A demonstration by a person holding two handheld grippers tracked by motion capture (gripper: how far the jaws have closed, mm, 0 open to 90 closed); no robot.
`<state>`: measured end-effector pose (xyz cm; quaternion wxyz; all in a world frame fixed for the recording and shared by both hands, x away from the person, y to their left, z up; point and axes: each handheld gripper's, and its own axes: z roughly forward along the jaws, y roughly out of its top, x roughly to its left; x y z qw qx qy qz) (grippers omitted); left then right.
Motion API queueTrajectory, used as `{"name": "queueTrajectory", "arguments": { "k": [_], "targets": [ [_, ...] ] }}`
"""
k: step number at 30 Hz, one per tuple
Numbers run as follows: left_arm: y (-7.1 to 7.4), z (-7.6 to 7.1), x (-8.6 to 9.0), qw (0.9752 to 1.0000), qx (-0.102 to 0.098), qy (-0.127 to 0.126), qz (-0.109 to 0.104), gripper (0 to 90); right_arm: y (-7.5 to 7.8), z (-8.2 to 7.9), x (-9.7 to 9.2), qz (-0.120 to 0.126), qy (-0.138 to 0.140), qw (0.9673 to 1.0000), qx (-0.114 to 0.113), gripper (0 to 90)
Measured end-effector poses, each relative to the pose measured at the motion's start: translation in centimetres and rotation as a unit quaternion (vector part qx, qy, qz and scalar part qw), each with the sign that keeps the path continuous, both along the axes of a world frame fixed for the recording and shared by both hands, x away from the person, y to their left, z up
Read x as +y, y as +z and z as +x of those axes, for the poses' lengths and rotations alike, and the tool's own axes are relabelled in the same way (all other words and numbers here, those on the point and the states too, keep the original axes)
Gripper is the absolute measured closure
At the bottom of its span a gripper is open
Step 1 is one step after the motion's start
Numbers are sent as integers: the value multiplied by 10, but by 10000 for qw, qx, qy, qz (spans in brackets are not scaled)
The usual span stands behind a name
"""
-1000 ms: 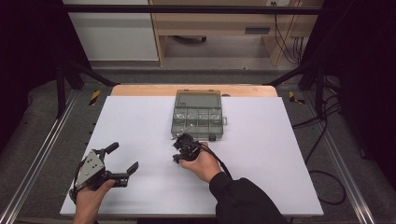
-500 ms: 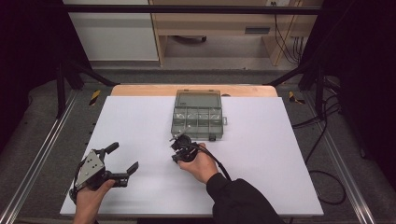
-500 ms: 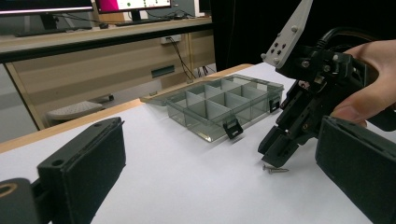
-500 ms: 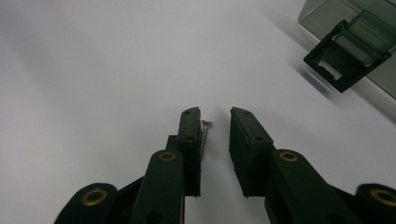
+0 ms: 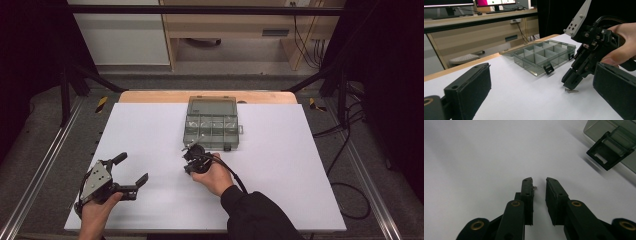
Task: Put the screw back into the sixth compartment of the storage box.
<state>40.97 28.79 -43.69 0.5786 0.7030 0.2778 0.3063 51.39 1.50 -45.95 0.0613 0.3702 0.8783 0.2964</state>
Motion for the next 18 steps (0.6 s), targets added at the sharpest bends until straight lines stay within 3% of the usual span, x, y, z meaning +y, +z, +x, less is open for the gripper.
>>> {"name": "queueTrajectory", "arguments": {
  "k": [10, 18],
  "targets": [
    [0, 0, 0, 10000, -1, 5, -36, 15, -2, 0, 1, -39, 22, 10000, 15, 772],
    [0, 0, 0, 10000, -1, -6, -5, 15, -3, 1, 0, -78, 30, 10000, -49, 849]
  ]
}}
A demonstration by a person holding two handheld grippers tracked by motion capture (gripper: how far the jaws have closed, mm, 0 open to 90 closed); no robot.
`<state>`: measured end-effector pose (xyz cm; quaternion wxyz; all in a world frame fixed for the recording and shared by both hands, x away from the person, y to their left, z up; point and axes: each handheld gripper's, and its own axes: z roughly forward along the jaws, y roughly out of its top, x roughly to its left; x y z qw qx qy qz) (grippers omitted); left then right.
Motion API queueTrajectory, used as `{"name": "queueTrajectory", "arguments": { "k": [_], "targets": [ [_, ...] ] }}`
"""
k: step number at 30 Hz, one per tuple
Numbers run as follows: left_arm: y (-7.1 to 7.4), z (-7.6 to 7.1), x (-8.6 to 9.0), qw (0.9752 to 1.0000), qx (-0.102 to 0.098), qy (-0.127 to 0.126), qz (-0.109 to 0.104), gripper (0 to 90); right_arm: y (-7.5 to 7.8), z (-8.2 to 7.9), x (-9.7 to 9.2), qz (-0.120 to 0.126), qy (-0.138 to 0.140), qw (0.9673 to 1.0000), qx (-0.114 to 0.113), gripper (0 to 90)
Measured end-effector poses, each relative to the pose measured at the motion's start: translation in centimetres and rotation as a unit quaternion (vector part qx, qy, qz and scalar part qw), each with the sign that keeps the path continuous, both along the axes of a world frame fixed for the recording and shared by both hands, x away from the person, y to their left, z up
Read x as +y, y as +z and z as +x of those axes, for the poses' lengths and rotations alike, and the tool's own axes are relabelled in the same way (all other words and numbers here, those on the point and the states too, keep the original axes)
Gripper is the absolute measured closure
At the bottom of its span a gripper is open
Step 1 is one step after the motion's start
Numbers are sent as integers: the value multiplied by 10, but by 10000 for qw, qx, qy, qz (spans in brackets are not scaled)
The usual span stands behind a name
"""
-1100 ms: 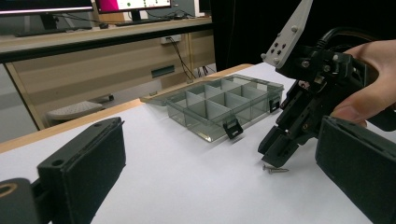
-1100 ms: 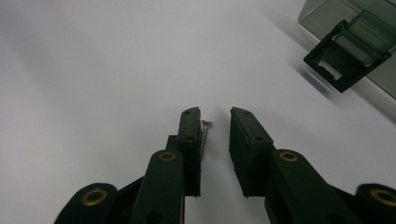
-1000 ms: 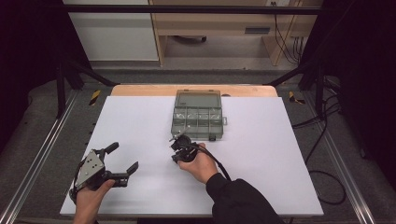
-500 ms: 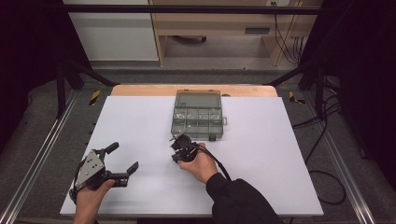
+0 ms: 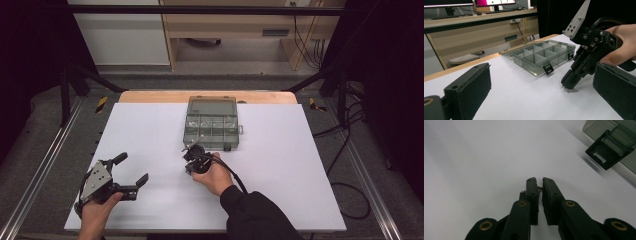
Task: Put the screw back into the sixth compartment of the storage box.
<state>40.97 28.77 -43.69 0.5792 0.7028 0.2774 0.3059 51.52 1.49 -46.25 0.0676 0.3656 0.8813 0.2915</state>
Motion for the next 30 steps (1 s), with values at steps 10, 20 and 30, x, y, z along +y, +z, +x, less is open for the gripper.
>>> {"name": "queueTrajectory", "arguments": {
  "k": [10, 20, 30],
  "targets": [
    [0, 0, 0, 10000, 4, -1, -32, 15, 0, 0, -2, 49, 5, 10000, -3, 878],
    [0, 0, 0, 10000, 5, -3, -23, 15, 11, 4, -15, 196, -207, 9993, -241, 878],
    [0, 0, -1, 10000, 8, -3, -19, 15, 21, 10, -44, 308, -532, 9974, -387, 878]
  ]
}}
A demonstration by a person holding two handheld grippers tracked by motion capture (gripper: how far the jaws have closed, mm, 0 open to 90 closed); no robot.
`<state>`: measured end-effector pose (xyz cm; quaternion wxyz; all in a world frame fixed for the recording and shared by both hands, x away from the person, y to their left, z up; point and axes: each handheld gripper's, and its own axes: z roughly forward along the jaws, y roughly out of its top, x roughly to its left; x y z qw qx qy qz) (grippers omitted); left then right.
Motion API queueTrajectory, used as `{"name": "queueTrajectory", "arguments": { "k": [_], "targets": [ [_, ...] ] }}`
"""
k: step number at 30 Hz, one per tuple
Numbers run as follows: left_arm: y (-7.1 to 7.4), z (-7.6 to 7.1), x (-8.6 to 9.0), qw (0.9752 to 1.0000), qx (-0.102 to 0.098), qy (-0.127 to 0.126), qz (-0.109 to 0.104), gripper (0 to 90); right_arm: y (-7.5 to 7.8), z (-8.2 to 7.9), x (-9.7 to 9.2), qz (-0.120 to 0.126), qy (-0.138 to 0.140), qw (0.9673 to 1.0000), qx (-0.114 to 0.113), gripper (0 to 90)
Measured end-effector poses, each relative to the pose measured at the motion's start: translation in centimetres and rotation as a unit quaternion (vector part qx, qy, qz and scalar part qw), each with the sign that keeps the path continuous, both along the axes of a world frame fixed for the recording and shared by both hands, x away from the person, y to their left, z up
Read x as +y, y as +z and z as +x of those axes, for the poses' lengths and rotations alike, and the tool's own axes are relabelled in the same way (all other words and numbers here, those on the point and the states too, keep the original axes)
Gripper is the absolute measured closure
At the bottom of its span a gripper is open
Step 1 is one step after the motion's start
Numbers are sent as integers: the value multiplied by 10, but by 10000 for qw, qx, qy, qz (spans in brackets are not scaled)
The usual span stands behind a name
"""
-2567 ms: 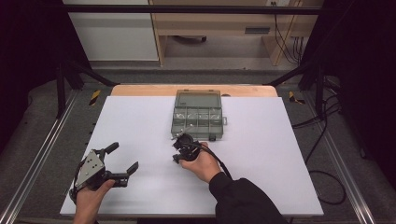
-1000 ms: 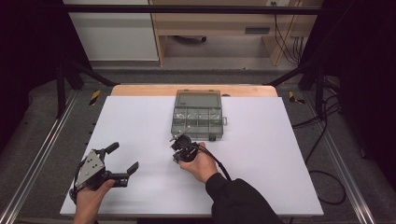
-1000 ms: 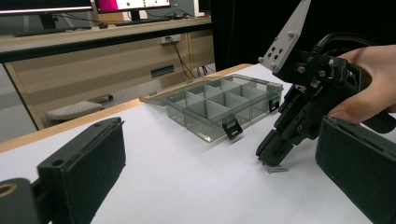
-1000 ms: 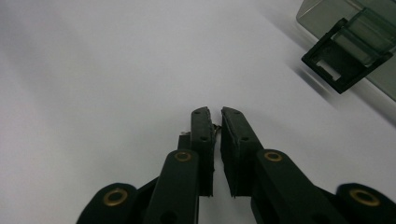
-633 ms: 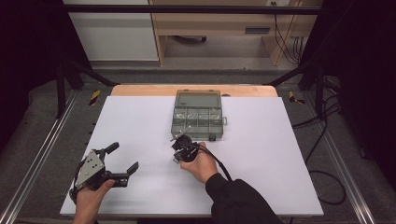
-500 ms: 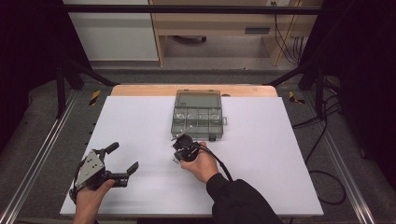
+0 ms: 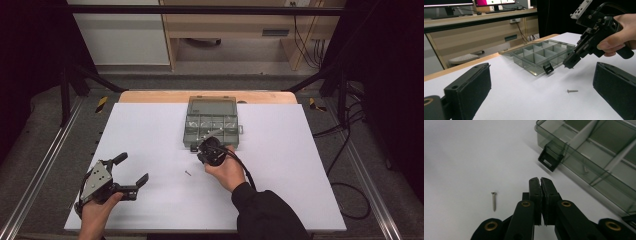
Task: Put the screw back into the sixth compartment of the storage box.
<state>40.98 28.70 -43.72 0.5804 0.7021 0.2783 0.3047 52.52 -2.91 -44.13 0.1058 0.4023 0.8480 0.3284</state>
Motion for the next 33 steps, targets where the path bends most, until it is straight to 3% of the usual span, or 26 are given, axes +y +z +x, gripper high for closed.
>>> {"name": "queueTrajectory", "arguments": {
  "k": [1, 13, 24, 33],
  "targets": [
    [0, 0, 0, 10000, 0, 0, 0, 15, -1, 1, -3, 57, 71, 9999, -79, 878],
    [0, 0, 0, 10000, -4, 0, -12, 15, 14, 14, -20, 333, -238, 9980, -473, 878],
    [0, 0, 0, 10000, -3, 8, -38, 15, 22, 28, -27, 447, -443, 9939, -907, 878],
    [0, 0, 0, 10000, 10, 20, -40, 15, 28, 39, -29, 617, -652, 9901, -1081, 878]
  ]
}}
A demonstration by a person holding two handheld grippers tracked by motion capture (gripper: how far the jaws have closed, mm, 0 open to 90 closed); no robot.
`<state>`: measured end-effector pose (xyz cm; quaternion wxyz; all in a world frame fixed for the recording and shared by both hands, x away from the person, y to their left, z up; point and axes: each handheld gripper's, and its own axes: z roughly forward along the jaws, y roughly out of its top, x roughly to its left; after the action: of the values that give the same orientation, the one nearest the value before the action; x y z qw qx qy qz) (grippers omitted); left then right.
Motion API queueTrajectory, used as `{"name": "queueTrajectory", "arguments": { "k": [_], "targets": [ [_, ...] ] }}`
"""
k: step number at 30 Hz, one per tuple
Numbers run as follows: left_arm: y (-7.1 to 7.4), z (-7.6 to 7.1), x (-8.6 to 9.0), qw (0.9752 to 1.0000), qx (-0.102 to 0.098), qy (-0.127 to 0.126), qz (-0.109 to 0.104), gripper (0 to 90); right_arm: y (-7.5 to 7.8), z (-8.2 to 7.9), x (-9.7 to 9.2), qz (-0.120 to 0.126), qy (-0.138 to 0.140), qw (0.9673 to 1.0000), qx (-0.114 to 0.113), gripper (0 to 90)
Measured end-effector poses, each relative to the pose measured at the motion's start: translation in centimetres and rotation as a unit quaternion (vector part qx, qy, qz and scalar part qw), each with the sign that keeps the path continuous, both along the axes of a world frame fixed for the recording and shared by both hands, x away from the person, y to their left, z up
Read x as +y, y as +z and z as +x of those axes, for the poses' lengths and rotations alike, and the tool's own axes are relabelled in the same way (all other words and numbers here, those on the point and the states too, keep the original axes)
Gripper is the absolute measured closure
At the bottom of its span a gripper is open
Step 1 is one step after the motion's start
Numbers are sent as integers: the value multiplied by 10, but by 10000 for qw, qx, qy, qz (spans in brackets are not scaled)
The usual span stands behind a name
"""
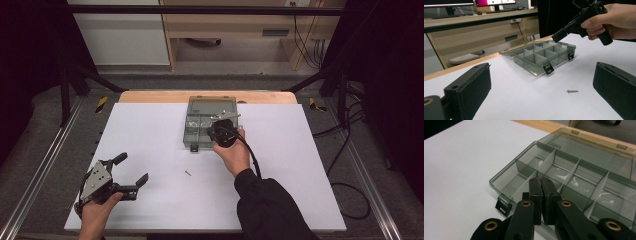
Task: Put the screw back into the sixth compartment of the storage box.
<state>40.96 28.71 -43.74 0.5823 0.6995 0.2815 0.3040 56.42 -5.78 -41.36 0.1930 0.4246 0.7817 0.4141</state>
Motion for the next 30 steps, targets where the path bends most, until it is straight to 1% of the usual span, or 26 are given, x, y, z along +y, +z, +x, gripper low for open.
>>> {"name": "queueTrajectory", "arguments": {
  "k": [3, 6, 7, 8, 12, 13, 14, 15, 16, 18, 20, 24, 26, 27, 30],
  "targets": [
    [0, 0, 0, 10000, 2, -6, 4, 15, -2, 3, 1, -48, -5, 10000, 21, 878],
    [0, 0, 0, 10000, -2, -10, 15, 15, -7, 8, 4, -122, -6, 9999, 7, 877],
    [0, 0, 0, 10000, 0, -9, 18, 15, -9, 9, 5, -134, -34, 9999, 36, 877],
    [0, 0, 0, 10000, 1, -8, 23, 15, -11, 10, 6, -105, -44, 9999, 75, 877],
    [0, 0, 1, 10000, 18, -7, 45, 15, -16, 12, 12, -101, -5, 9999, 110, 875],
    [0, 0, 0, 10000, 18, -8, 47, 15, -17, 13, 13, -139, 8, 9999, 85, 866],
    [0, 0, 0, 10000, 19, -12, 45, 15, -18, 13, 13, -115, 43, 9999, 58, 820],
    [0, 0, 0, 10000, 7, -16, 27, 15, -18, 13, 13, -25, 57, 9999, 106, 762],
    [0, 0, 0, 10000, 8, -19, 29, 15, -18, 14, 13, -38, 6, 9999, 121, 716],
    [0, 0, 0, 10000, 21, -18, 57, 15, -17, 12, 12, -12, -21, 9999, 167, 660],
    [-1, 1, 0, 10000, 28, -24, 42, 15, -15, 10, 11, -112, 6, 9998, 182, 594],
    [0, 0, 0, 10000, 27, -24, 33, 15, -11, 4, 9, -155, 56, 9998, 132, 468],
    [0, 0, 0, 10000, 27, -23, 59, 15, -9, 0, 10, -187, 104, 9996, 160, 407],
    [0, 0, 0, 10000, 28, -22, 63, 15, -8, -1, 9, -254, 152, 9995, 144, 373],
    [0, 0, 0, 10000, 25, -20, 61, 15, -8, -8, 11, -334, 215, 9990, 187, 290]
  ]
}}
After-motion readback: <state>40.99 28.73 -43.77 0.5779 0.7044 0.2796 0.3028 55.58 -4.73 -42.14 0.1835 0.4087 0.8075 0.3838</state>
